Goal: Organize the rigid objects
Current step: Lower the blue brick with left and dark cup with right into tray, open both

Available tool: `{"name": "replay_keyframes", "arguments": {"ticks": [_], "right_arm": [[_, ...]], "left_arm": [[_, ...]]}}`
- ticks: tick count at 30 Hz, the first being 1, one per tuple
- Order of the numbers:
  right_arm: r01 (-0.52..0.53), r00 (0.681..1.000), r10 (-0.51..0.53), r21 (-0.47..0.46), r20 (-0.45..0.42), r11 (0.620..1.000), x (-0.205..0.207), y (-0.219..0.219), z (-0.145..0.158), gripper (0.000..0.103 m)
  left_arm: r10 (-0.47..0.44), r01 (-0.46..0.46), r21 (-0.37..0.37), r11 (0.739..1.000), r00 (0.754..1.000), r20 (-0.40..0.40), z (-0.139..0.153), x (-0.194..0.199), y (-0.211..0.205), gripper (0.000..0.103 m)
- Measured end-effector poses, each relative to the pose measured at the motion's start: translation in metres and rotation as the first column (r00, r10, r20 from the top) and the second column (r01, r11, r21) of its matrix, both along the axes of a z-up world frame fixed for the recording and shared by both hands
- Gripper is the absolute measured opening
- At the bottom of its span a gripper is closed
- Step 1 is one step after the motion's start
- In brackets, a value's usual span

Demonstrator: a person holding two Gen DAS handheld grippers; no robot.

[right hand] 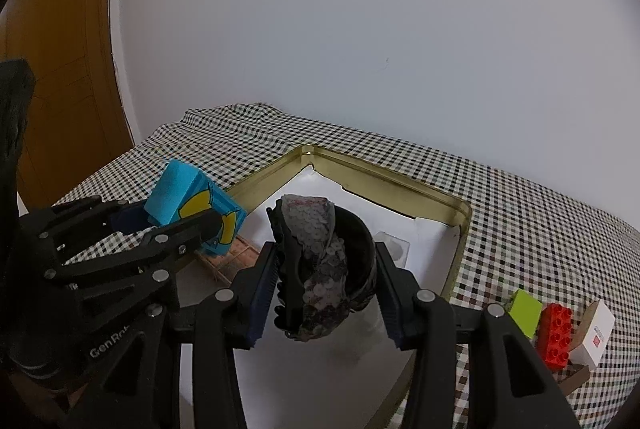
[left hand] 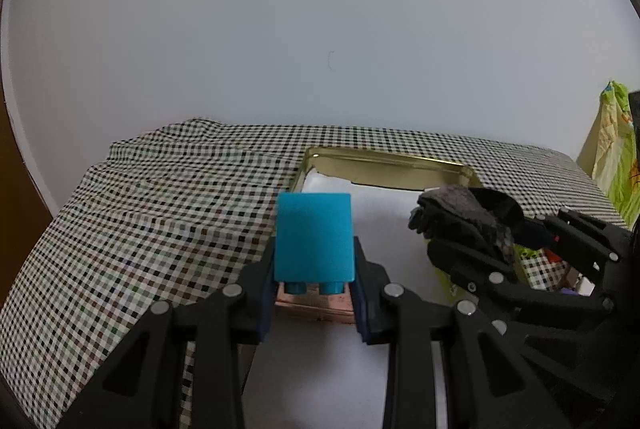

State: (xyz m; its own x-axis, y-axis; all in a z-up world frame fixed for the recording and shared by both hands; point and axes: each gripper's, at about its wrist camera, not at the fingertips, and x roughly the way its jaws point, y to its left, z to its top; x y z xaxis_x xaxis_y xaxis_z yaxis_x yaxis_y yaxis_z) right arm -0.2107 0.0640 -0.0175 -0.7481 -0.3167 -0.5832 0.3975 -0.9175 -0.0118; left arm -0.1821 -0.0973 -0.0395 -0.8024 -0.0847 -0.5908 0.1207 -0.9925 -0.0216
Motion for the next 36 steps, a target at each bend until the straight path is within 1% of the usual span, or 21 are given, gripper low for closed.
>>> {"name": "replay_keyframes", "arguments": {"ticks": [2,5,6,8,9,10,11,12,14,15,17,18,19,20,21,25,27,30,33,36], "right_arm": [[-0.003,1.0,0.003,-0.001,0.019,1.0,-0.002,-0.002,0.0,0.05],[0.0,0.999,0.001,-0.022,0.04,1.0,-0.005,-0.001,-0.002,0.051],[0.001,0.999,0.0,-0.025,0.045,1.0,-0.004,-0.005,0.001,0.053],[0.016,0.999,-0.014,-0.022,0.048,1.0,-0.009,-0.003,-0.002,0.059],[0.023,0.999,-0.022,-0.023,0.049,0.999,-0.011,-0.004,-0.003,0.065],[0.032,0.998,-0.031,-0.023,0.05,0.999,-0.012,-0.003,-0.004,0.07],[0.034,0.998,-0.033,-0.026,0.052,0.999,-0.013,-0.006,-0.005,0.071],[0.031,0.998,-0.029,-0.034,0.052,0.999,-0.014,-0.006,-0.005,0.071],[0.038,0.999,-0.037,-0.039,0.024,0.999,-0.015,-0.011,-0.008,0.073],[0.049,0.999,-0.049,-0.036,0.005,0.998,-0.011,-0.009,-0.007,0.076],[0.073,0.996,-0.075,-0.049,-0.036,0.996,-0.002,-0.002,-0.003,0.08],[0.08,0.995,-0.083,-0.061,-0.046,0.995,0.001,0.004,-0.002,0.082],[0.085,0.995,-0.09,-0.087,-0.052,0.993,0.002,0.01,0.001,0.084],[0.086,0.994,-0.093,-0.114,-0.052,0.99,0.004,0.016,0.002,0.086],[0.086,0.994,-0.094,-0.132,-0.053,0.987,0.006,0.021,0.003,0.09],[0.093,0.992,-0.106,-0.172,-0.065,0.981,0.015,0.038,0.007,0.091],[0.08,0.993,-0.095,-0.195,-0.064,0.977,0.022,0.046,0.008,0.091],[0.098,0.99,-0.114,-0.177,-0.084,0.979,0.033,0.055,0.008,0.091],[0.133,0.984,-0.152,-0.182,-0.093,0.974,0.046,0.073,0.007,0.091],[0.187,0.973,-0.205,-0.157,-0.107,0.97,0.065,0.099,0.007,0.091]], "left_arm": [[0.008,-0.008,0.004,1.0,1.0,0.004,-0.001,-0.002,-0.001,0.03],[0.026,-0.026,-0.008,1.0,1.0,0.01,-0.001,-0.002,0.001,0.03],[0.029,-0.029,-0.013,0.999,1.0,0.01,-0.001,-0.002,0.001,0.03],[0.037,-0.037,-0.022,0.999,0.999,0.009,-0.003,-0.004,-0.001,0.031],[0.043,-0.042,-0.022,0.999,0.999,0.013,-0.003,-0.004,-0.002,0.032],[0.049,-0.049,-0.016,0.999,0.999,0.015,-0.003,-0.004,-0.003,0.038],[0.057,-0.057,-0.007,0.998,0.998,0.013,-0.003,-0.005,-0.007,0.045],[0.062,-0.062,-0.005,0.998,0.998,0.008,-0.003,-0.004,-0.01,0.048],[0.077,-0.077,0.0,0.997,0.997,-0.008,-0.002,-0.002,-0.014,0.065],[0.085,-0.085,0.009,0.996,0.996,-0.017,-0.001,0.0,-0.015,0.07],[0.12,-0.119,0.023,0.993,0.992,-0.035,0.002,0.008,-0.015,0.098],[0.135,-0.134,0.022,0.991,0.99,-0.042,0.003,0.01,-0.015,0.103],[0.132,-0.131,0.028,0.991,0.99,-0.053,0.003,0.012,-0.015,0.103],[0.111,-0.109,0.038,0.993,0.992,-0.055,0.002,0.013,-0.014,0.103],[0.097,-0.095,0.041,0.995,0.994,-0.053,0.002,0.013,-0.011,0.103],[0.071,-0.07,0.016,0.997,0.995,-0.068,0.002,0.017,0.006,0.103],[0.063,-0.063,0.005,0.998,0.995,-0.076,0.004,0.02,0.013,0.103],[0.055,-0.055,0.001,0.999,0.993,-0.105,0.009,0.026,0.023,0.103],[0.015,-0.013,0.012,1.0,0.992,-0.128,0.013,0.035,0.038,0.103],[-0.026,0.028,0.014,1.0,0.992,-0.124,0.012,0.035,0.058,0.103]]}}
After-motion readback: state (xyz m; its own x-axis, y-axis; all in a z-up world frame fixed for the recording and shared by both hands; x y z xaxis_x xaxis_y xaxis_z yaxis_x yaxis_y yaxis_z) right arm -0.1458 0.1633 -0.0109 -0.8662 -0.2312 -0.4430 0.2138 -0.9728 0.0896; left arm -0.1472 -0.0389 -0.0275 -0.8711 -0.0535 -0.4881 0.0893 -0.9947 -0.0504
